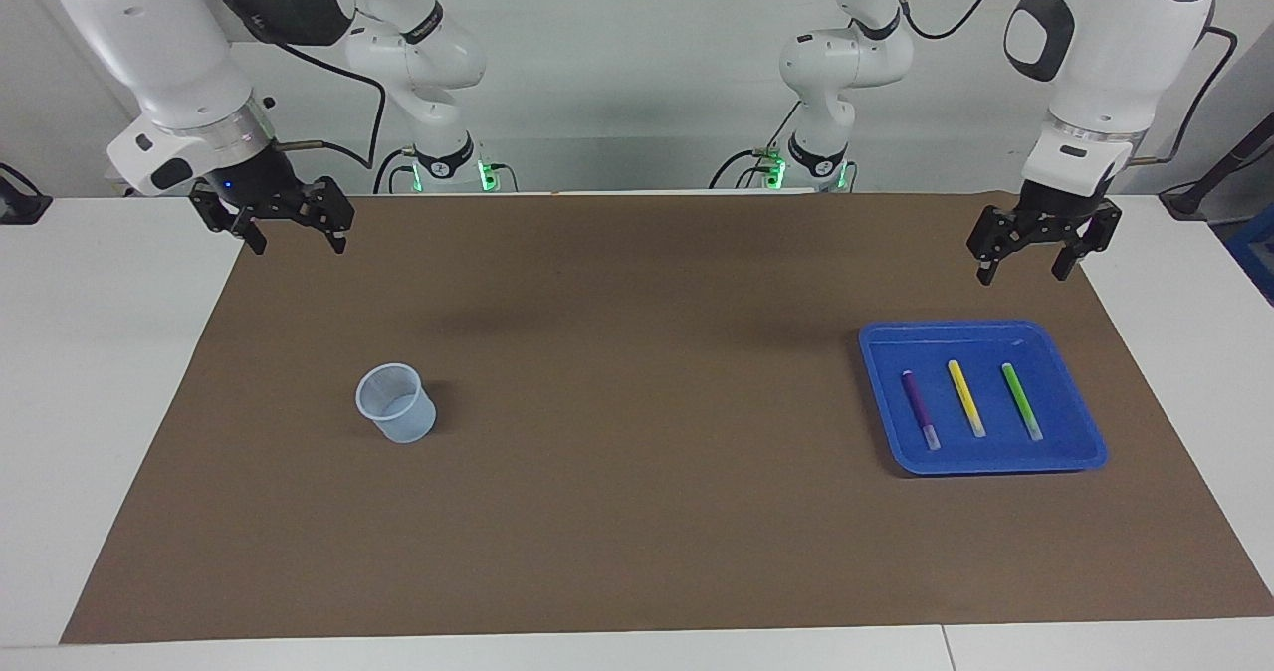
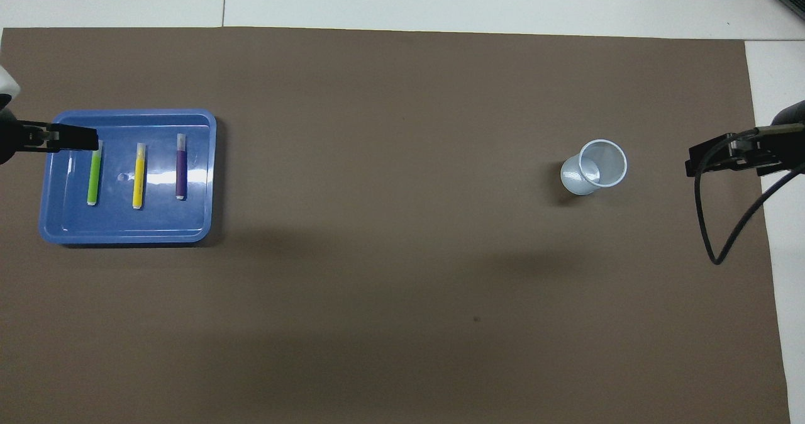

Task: Right arm passes pens to left for tray arrangement

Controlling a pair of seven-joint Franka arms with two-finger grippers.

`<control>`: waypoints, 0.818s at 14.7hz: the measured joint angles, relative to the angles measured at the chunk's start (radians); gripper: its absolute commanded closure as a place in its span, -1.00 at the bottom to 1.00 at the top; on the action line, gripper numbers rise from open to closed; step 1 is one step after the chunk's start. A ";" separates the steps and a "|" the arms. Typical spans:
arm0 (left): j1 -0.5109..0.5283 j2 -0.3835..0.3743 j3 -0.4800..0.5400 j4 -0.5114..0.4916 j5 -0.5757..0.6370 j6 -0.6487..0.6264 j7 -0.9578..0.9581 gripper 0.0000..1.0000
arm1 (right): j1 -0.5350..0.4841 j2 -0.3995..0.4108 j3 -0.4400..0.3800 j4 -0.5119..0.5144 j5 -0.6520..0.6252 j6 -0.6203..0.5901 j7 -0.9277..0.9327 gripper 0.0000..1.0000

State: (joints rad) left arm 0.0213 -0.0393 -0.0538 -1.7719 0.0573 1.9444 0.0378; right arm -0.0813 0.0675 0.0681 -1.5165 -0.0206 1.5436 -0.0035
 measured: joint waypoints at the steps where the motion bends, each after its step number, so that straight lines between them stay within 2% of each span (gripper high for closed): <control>1: -0.002 -0.002 0.000 0.001 0.000 -0.011 0.000 -1.00 | 0.000 0.000 0.000 0.000 0.000 0.000 0.000 -1.00; 6: -0.001 -0.066 0.018 0.009 0.000 -0.060 0.000 -1.00 | 0.000 0.000 0.000 0.000 0.000 0.000 0.000 -1.00; 12: -0.001 -0.090 0.014 0.010 0.000 -0.097 0.000 -1.00 | 0.000 0.000 0.000 0.000 0.000 0.000 0.000 -1.00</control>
State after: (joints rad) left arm 0.0199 -0.1298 -0.0394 -1.7616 0.0573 1.8479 0.0375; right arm -0.0812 0.0675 0.0681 -1.5166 -0.0206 1.5436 -0.0035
